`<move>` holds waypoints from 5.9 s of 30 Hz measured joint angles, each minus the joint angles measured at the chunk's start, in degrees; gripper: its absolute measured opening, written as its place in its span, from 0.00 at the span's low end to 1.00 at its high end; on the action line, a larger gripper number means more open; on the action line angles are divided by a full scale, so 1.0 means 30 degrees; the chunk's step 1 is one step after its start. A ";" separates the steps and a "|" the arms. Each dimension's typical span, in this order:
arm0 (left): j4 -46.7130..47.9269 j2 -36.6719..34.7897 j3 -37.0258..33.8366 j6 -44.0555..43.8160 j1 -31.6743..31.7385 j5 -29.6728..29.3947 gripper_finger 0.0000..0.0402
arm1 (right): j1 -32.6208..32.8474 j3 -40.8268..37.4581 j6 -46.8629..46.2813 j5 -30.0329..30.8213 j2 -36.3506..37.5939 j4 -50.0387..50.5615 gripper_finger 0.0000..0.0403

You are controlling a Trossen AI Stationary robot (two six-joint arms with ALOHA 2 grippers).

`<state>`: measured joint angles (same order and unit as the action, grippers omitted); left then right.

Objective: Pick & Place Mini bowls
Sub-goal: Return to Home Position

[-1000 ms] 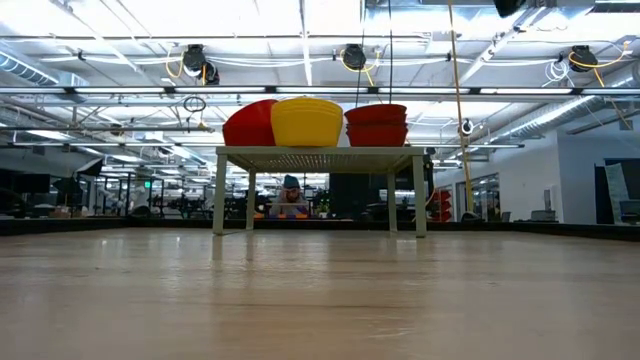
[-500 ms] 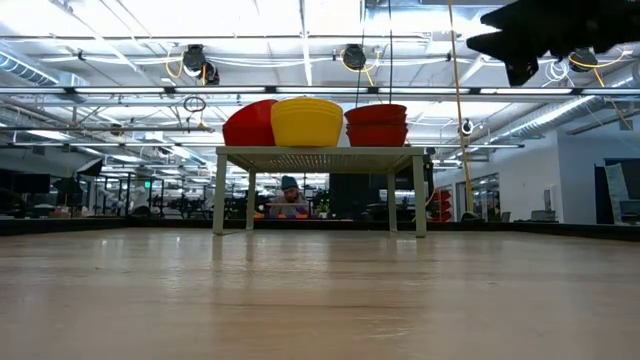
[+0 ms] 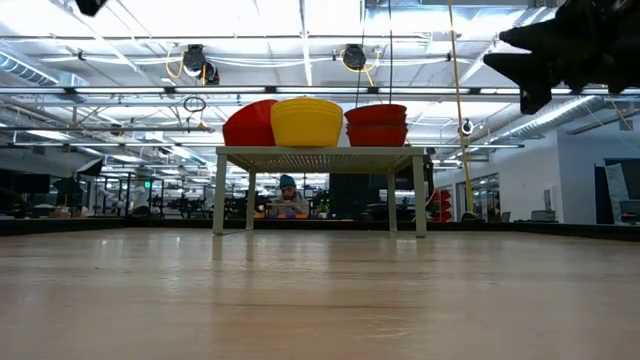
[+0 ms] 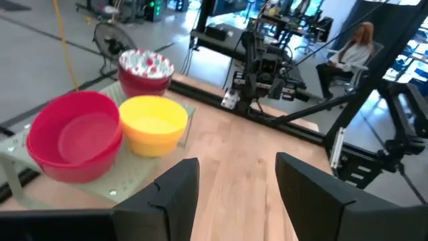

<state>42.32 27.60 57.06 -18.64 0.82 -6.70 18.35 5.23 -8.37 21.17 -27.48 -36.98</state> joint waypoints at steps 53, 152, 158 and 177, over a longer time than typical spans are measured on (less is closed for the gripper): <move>-2.4120 0.0051 -1.8265 -0.0504 -0.4338 -0.4035 0.50 | 0.0007 -0.1476 -0.0120 -0.0073 0.0224 0.0119 0.40; -2.3466 0.0048 -1.8258 0.9568 -0.4342 -0.6747 0.50 | 0.0000 -0.1476 -0.0120 -0.0090 0.0229 0.0126 0.40; -2.3465 0.0048 -1.8258 0.9581 -0.4336 -0.6747 0.50 | 0.0006 -0.1476 -0.0120 -0.0094 0.0225 0.0126 0.40; -2.3463 0.0045 -1.8258 0.9550 -0.4338 -0.6747 0.50 | 0.0003 -0.1477 -0.0120 -0.0088 0.0227 0.0126 0.40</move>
<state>-28.07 27.73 2.28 10.01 -12.19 -26.94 18.36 0.79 -8.73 20.90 -26.80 -36.60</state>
